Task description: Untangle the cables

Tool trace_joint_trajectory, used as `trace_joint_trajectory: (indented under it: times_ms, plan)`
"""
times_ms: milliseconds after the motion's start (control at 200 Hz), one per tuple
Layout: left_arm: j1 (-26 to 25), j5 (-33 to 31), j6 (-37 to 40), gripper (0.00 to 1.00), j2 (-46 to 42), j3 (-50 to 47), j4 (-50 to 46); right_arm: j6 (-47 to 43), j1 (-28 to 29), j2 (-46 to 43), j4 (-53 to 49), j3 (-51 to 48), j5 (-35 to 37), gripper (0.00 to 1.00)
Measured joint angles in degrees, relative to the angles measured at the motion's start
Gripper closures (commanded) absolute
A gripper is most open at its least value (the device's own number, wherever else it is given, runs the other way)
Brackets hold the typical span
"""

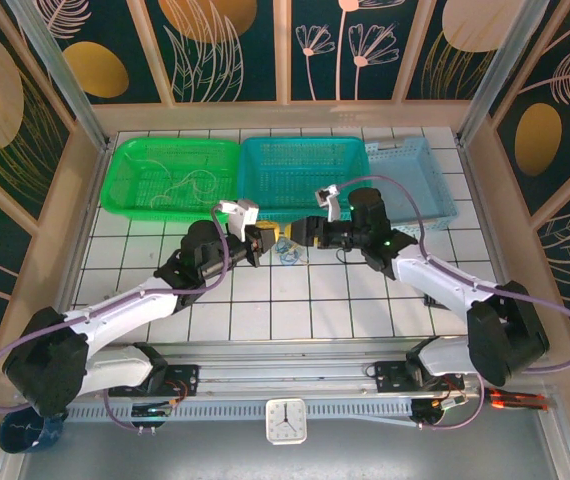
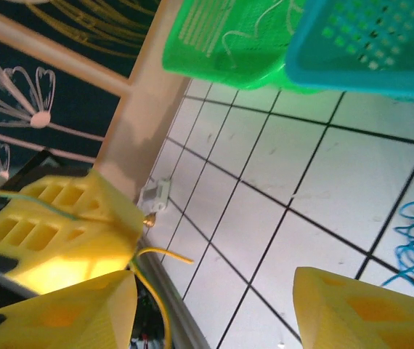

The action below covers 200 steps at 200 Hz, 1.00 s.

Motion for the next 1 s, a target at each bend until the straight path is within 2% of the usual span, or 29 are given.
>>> trace_joint_trajectory:
  times_ms: [305,385,500,631,741,836,891,1001]
  plan:
    - [0.0,0.5,0.0,1.00,0.8,0.0,0.2,-0.4,1.6,0.0,0.0,0.0,-2.0,0.62]
    - [0.0,0.4,0.0,1.00,0.9,0.0,0.2,-0.4,1.7,0.0,0.0,0.0,-2.4,0.62]
    - [0.0,0.3,0.0,1.00,0.9,0.0,0.2,-0.4,1.8,0.0,0.2,-1.1,-2.9,0.57]
    - [0.0,0.0,0.0,1.00,0.9,0.0,0.2,-0.4,2.2,-0.3,0.2,-2.4,-2.9,0.57]
    - [0.0,-0.3,0.0,1.00,1.0,0.0,0.2,-0.3,2.5,-1.5,0.2,-3.5,-2.9,0.69]
    - [0.0,-0.5,0.0,1.00,1.0,0.0,0.2,-0.4,2.5,-2.7,0.4,-4.3,-2.8,0.91]
    - [0.0,-0.7,0.0,1.00,1.0,0.0,0.3,-0.1,2.5,-3.1,0.4,-4.5,-2.3,1.00]
    - [0.0,-1.2,-0.2,1.00,1.1,-0.1,1.2,0.3,2.4,-4.0,0.7,-5.0,0.2,1.00]
